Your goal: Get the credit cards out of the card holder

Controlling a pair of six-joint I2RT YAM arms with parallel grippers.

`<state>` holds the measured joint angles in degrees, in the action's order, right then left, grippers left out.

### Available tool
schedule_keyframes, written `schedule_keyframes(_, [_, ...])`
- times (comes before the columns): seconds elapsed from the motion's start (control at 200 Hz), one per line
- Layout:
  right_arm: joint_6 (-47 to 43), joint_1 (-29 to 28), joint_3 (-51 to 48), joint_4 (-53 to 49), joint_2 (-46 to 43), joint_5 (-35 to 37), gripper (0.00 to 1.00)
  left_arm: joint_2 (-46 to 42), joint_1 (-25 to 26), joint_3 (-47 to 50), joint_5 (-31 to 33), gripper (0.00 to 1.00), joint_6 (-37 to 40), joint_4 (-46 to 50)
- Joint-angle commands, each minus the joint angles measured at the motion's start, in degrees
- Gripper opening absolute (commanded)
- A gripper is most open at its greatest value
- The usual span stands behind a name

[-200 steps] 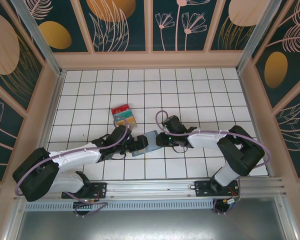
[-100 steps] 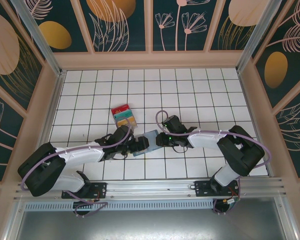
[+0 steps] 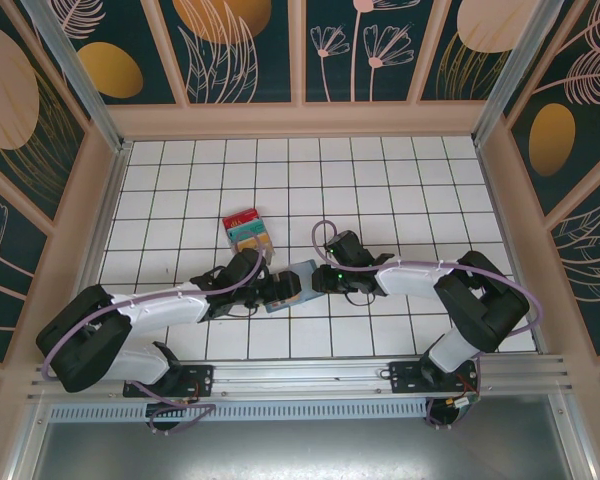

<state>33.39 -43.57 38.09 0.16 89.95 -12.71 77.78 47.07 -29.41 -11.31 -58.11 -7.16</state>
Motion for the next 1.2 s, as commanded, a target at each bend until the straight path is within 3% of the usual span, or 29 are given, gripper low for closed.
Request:
schedule_keyframes(0.0, [0.28, -0.37, -0.82, 0.58, 1.98, -2.1, 0.32, 0.95, 0.33, -1.62, -1.24, 0.93, 1.05, -1.67])
schedule_keyframes(0.27, [0.54, 0.72, -0.65, -0.79, -0.24, 0.78, 0.47, 0.93, 0.31, -1.54, -1.06, 0.97, 1.15, -0.89])
schedule_keyframes(0.42, [1.42, 2.46, -0.98, -2.27, -4.5, 4.61, 0.48, 0.27, 0.36, -1.0, -0.53, 0.97, 1.06, -0.66])
schedule_keyframes(0.741, [0.06, 2.97, 0.67, -0.01, -8.0, -3.2, 0.52, 0.41, 0.34, -0.76, -0.72, 0.96, 0.82, -0.93])
schedule_keyframes(0.776, [-0.11, 2.77, 0.59, 0.66, -7.99, -4.28, 0.49, 0.13, 0.31, -0.72, -0.26, 0.96, 0.76, -0.68])
schedule_keyframes(0.891, [-0.19, 2.18, 0.45, 3.15, -8.02, -7.84, 0.24, -1.42, 0.38, -0.4, 2.11, 0.95, 0.19, 1.52])
schedule_keyframes(0.966, [-0.25, 1.97, 0.95, 4.14, -6.73, -10.76, 0.15, -3.08, 0.39, 0.26, 4.4, 0.93, -0.31, 3.16])
schedule_keyframes(1.061, [-0.56, 1.5, 2.06, 4.85, -4.5, -13.47, 0.13, -5.92, 0.31, 1.79, 7.42, 0.86, -1.83, 5.31])
schedule_keyframes(1.196, [-0.61, 0.47, 3.85, 5.47, -1.65, -15.38, 0.13, -9.07, 0.32, 4.11, 10.29, 0.64, -4.0, 7.97])
